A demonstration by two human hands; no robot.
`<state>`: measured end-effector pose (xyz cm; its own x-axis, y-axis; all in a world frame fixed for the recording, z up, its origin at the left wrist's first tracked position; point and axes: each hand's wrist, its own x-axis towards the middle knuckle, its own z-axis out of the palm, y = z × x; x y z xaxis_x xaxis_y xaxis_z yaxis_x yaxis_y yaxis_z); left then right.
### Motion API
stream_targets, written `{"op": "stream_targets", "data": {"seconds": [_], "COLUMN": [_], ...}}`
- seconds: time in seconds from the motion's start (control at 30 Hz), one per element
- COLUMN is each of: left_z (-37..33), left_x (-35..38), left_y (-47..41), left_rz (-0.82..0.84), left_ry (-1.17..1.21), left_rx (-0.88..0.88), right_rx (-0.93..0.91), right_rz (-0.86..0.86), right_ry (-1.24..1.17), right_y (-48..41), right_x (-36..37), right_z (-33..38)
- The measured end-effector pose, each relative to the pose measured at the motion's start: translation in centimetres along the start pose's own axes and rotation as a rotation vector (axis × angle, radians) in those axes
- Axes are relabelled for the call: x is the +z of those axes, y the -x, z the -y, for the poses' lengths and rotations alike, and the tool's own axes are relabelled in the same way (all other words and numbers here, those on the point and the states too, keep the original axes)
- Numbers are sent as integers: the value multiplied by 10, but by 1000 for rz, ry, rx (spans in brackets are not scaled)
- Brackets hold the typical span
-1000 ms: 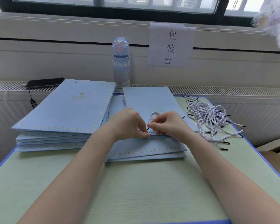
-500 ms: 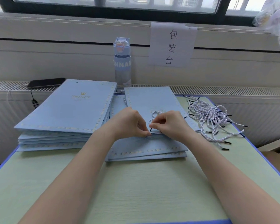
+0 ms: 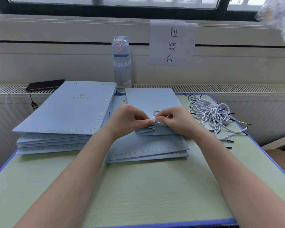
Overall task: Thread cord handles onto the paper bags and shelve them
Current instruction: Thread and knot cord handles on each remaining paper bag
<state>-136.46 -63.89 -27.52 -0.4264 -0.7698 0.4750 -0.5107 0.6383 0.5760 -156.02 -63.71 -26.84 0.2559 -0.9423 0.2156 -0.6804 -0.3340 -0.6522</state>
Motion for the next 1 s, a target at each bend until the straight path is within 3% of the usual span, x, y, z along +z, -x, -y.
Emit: {"op": "stream_targets", "data": {"seconds": [0.17,0.43,0.5,0.6,0.7,0.8,1.0], "left_z": [-1,0,0,-1,0,-2,-2], "left_x": [1,-1,-1,-3,-6,-4,-7], "left_y": [0,2,2,-1,-4,-5,-4], "left_rz": [12,-30,-47,-104,-127,-102,-81], "left_ry": [29,127,144,182,219,221,251], "left_rx": [-20,-86,-112,-156,-216,-229,-252], "right_rx": [40,115,14,-384,-647,-694,-717], "right_rz": [154,254,146,-260,-430,-498,-543], "right_ry": [42,-143,-34,154,326,478,556], "right_y": [4,9,6,3,1,-3,-5], "right_x": [-9,-14,-7,0,3,7,11], "right_z": [3,10,4,1,0,-6,-7]}}
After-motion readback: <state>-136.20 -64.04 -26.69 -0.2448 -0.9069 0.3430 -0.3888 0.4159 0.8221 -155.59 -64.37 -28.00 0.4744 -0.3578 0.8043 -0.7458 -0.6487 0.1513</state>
